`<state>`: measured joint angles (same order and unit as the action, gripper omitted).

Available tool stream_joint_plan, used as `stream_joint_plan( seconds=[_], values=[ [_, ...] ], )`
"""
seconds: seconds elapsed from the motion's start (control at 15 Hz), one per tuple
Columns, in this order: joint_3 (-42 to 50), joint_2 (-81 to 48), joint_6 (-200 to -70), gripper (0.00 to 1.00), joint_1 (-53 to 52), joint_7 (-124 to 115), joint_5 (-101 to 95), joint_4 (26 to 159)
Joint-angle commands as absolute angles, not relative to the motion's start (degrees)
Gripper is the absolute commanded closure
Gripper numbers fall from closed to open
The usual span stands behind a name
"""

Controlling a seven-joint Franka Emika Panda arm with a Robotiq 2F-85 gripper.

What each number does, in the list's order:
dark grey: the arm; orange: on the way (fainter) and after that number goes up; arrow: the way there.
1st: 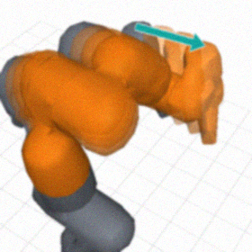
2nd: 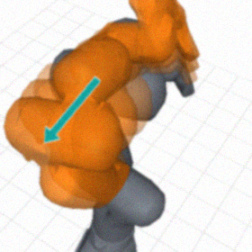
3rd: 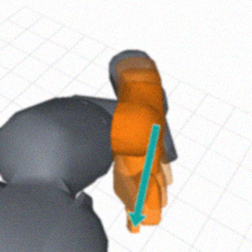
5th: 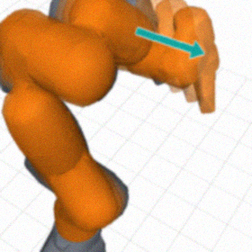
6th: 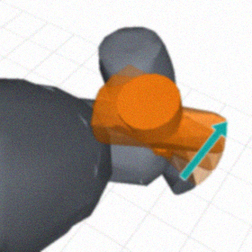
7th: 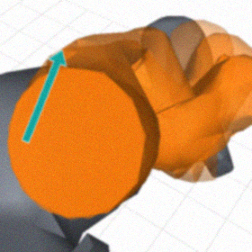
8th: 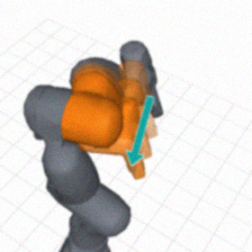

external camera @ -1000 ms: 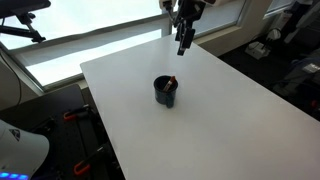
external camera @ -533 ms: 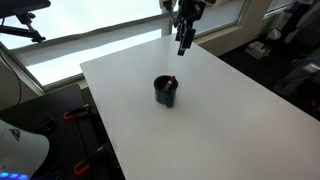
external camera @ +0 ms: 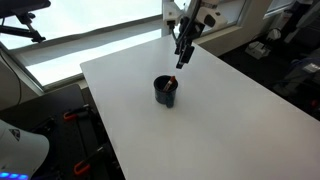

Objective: Remove the marker from the mug cup

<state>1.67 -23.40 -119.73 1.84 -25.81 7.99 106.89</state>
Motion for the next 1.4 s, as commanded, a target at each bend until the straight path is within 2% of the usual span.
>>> stream_joint_plan(
  seconds=[0.0, 1.33],
  values=[
    [2.72, -24.69, -119.09, 0.0, 0.99, -25.33, 8.56, 106.09],
    [2.87, -30.57, -117.59, 0.0, 1.28, -24.84, 9.57, 103.14]
  ],
)
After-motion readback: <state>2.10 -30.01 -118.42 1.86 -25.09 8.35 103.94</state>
